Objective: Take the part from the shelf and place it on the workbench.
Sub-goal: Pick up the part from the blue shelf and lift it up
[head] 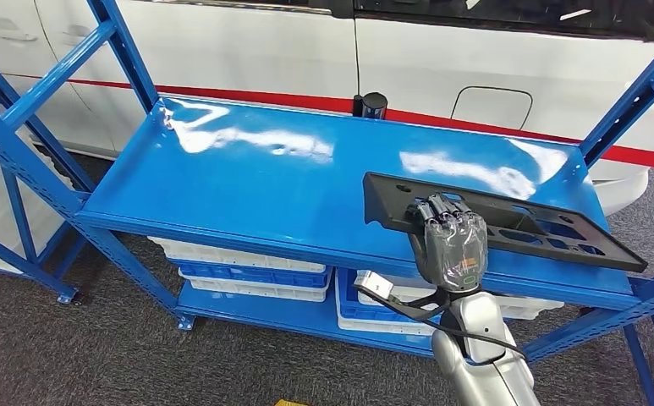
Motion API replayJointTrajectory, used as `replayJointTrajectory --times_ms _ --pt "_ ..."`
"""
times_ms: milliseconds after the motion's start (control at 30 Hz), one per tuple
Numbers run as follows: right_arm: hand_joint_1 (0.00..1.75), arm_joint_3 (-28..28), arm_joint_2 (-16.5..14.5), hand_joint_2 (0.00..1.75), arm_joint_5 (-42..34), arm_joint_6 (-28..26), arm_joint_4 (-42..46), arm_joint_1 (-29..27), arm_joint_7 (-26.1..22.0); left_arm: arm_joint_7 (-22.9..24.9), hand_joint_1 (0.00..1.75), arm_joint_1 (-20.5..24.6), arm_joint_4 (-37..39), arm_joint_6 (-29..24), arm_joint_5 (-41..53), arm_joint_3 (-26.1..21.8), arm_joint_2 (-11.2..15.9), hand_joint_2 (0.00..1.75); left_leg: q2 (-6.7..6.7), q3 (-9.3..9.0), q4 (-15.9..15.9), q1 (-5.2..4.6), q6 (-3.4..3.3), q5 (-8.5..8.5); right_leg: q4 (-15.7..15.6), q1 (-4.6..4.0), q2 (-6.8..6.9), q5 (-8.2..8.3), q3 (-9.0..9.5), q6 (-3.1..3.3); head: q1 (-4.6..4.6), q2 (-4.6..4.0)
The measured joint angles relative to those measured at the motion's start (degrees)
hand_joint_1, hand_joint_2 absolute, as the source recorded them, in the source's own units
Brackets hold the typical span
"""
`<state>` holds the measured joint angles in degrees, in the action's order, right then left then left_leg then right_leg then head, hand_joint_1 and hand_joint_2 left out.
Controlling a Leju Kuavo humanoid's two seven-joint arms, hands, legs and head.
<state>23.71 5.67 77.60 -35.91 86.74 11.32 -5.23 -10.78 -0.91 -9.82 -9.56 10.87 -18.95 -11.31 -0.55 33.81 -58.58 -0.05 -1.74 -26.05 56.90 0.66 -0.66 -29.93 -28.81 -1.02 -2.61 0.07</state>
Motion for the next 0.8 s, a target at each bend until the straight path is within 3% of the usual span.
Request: replayJointTrajectory --times_ms 200,333,367,433,500,533,567,633,700,800 --pt "1.75 -0.1 -0.1 1.75 0.6 0.0 0.5 -1.2 -0.1 0.2 0.00 0.0 0.0 -0.2 0.2 0.0 0.0 1.75 -0.01 0.13 -0.1 -0.48 -0.44 -0.15 -0.1 0.48 -0.02 0.08 0.18 -0.38 -0.01 0.00" --pt "1.75 -0.2 -0.3 1.75 0.6 0.0 0.7 -1.2 -0.1 -0.1 0.00 0.0 0.0 -0.3 0.3 0.0 -0.3 1.75 0.20 -0.48 1.2 -0.24 -1.53 0.52 1.1 0.54 0.03 -0.70 -0.42 -0.85 0.08 0.00" --pt "1.75 -0.3 -0.3 1.75 0.6 0.0 0.8 -1.1 -0.1 -0.3 0.00 0.0 0.0 -0.4 0.4 0.0 -0.3 1.75 0.29 -0.73 1.6 -0.03 -1.82 0.76 3.1 0.48 0.07 -1.70 -1.38 -0.73 0.20 0.00" --pt "1.75 -0.3 -0.3 1.75 0.6 0.0 0.8 -1.3 -0.1 -0.5 0.00 -0.1 0.0 -0.4 0.5 0.0 -0.4 1.75 0.37 -0.83 1.9 0.11 -2.05 0.91 10.7 0.56 0.11 -4.63 -5.33 -0.35 0.46 0.00" --pt "1.75 -0.3 -0.3 1.75 0.6 0.0 0.8 -1.6 -0.2 -0.7 0.00 -0.1 0.0 -0.4 0.5 0.0 -0.4 1.75 0.32 -0.80 1.9 0.15 -2.00 0.89 16.4 0.80 0.13 -5.90 -8.64 -0.73 0.58 0.00" --pt "1.75 -0.3 -0.3 1.75 0.6 0.0 0.8 -1.7 -0.2 -0.7 0.00 -0.1 0.0 -0.4 0.5 0.0 -0.4 1.75 0.28 -0.82 1.8 0.22 -1.92 0.88 16.1 0.97 0.16 -5.15 -8.82 -1.26 0.61 0.00" --pt "1.75 -0.4 -0.3 1.75 0.6 0.0 0.8 -1.7 -0.2 -0.8 0.00 -0.1 0.0 -0.4 0.5 0.0 -0.4 1.75 0.21 -0.86 1.7 0.33 -1.77 0.84 13.5 1.21 0.23 -3.57 -7.81 -1.93 0.63 0.00" --pt "1.75 -0.4 -0.3 1.75 0.6 0.0 0.8 -1.7 -0.2 -0.9 0.00 -0.1 0.0 -0.5 0.5 0.0 -0.4 1.75 0.06 -0.76 1.2 0.37 -1.03 0.56 5.5 1.56 0.45 0.03 -4.38 -2.93 0.78 0.00" --pt "1.75 -0.4 -0.3 1.75 0.6 0.0 0.8 -1.8 -0.3 -1.0 0.00 -0.1 0.0 -0.5 0.5 0.0 -0.3 1.75 -0.03 -0.48 0.6 0.20 -0.12 0.35 1.4 1.57 0.45 1.68 -2.65 -2.58 0.87 0.00" --pt "1.75 -0.4 -0.4 1.75 0.6 0.0 0.8 -1.8 -0.4 -1.2 0.00 -0.2 0.0 -0.6 0.5 0.0 -0.3 1.75 -0.03 -0.13 0.5 0.40 0.95 0.48 1.5 1.36 0.30 2.19 -3.02 -1.24 0.64 0.00"
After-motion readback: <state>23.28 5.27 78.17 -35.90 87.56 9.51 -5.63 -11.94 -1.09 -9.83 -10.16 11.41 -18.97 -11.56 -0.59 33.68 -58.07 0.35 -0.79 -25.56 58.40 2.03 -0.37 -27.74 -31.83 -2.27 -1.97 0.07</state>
